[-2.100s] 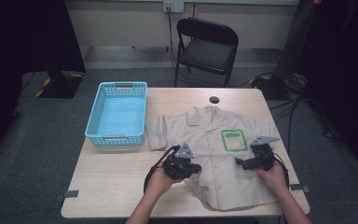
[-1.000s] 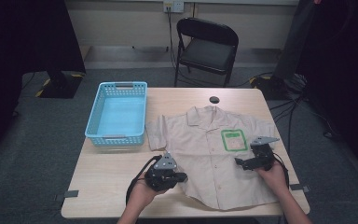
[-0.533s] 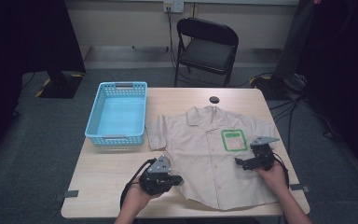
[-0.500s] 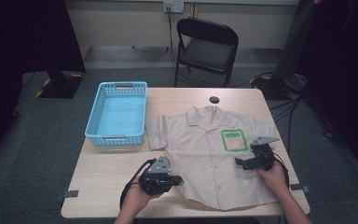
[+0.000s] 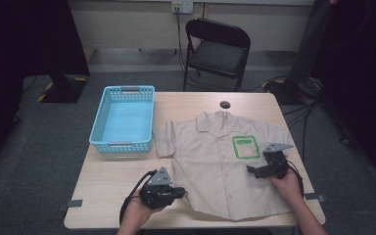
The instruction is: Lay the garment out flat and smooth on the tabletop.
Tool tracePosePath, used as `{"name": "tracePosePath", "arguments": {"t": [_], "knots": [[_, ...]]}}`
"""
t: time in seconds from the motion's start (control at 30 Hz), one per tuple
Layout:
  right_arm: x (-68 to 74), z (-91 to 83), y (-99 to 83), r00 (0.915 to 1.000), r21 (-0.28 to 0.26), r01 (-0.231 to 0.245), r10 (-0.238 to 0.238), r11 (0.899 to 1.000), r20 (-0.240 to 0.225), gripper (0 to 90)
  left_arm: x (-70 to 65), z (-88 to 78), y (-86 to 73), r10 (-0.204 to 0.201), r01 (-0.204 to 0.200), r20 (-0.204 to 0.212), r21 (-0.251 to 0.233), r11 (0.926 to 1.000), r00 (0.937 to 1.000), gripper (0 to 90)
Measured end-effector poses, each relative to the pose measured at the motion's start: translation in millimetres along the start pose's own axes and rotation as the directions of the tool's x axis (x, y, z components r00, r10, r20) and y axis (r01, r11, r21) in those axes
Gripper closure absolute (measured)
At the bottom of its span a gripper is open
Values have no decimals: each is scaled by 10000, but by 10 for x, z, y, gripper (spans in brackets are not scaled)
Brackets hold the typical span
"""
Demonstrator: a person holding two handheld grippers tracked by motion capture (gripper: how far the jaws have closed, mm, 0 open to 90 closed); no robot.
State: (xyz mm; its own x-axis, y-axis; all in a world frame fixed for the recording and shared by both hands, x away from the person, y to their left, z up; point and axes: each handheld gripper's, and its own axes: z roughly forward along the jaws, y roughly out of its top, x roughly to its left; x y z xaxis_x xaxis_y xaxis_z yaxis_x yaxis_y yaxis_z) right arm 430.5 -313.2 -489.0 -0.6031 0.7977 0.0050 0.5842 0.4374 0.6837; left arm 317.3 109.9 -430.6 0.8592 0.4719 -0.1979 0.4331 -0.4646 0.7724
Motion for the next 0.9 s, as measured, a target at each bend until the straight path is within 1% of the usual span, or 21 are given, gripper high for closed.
{"name": "tracePosePath", "arguments": {"t": [0.17,0.23,0.3,0.47,0.57,0.67,0.77,0.8,0.83,0.87,0.9], "knots": [[0,0,0,10000,1,0,0,10000,0,9,13,-31,-18,-119,119,16,-128,9998,9999,838],[0,0,0,10000,0,0,0,10000,-1,9,15,-42,-14,-69,69,10,-108,9999,10000,835],[0,0,0,10000,1,-1,1,10000,-1,9,16,-58,-9,-110,110,24,-188,9998,9999,828],[0,0,0,10000,2,-1,1,10000,-1,9,25,-81,-7,-210,209,-52,-221,9995,9998,816],[0,0,0,10000,2,0,0,10000,-1,9,34,-91,-10,-193,192,-33,-226,9996,9998,815],[0,0,0,10000,1,0,0,10000,-2,9,36,-91,-6,-178,177,-58,-194,9997,9998,796],[0,0,0,10000,2,0,0,10000,-2,9,43,-82,1,-192,191,-56,-179,9997,9998,751],[0,0,0,10000,1,-1,1,10000,-3,9,46,-76,6,-167,166,-66,-156,9997,9998,717],[0,0,0,10000,0,-1,1,10000,-2,9,46,-69,12,-108,106,-146,-153,9998,9998,664],[0,0,0,10000,1,0,0,10000,-1,9,50,-61,19,-127,123,-267,-143,9998,9996,581],[0,0,0,10000,0,-2,2,10000,-2,9,55,-52,26,-140,135,-329,-149,9998,9994,525]]}}
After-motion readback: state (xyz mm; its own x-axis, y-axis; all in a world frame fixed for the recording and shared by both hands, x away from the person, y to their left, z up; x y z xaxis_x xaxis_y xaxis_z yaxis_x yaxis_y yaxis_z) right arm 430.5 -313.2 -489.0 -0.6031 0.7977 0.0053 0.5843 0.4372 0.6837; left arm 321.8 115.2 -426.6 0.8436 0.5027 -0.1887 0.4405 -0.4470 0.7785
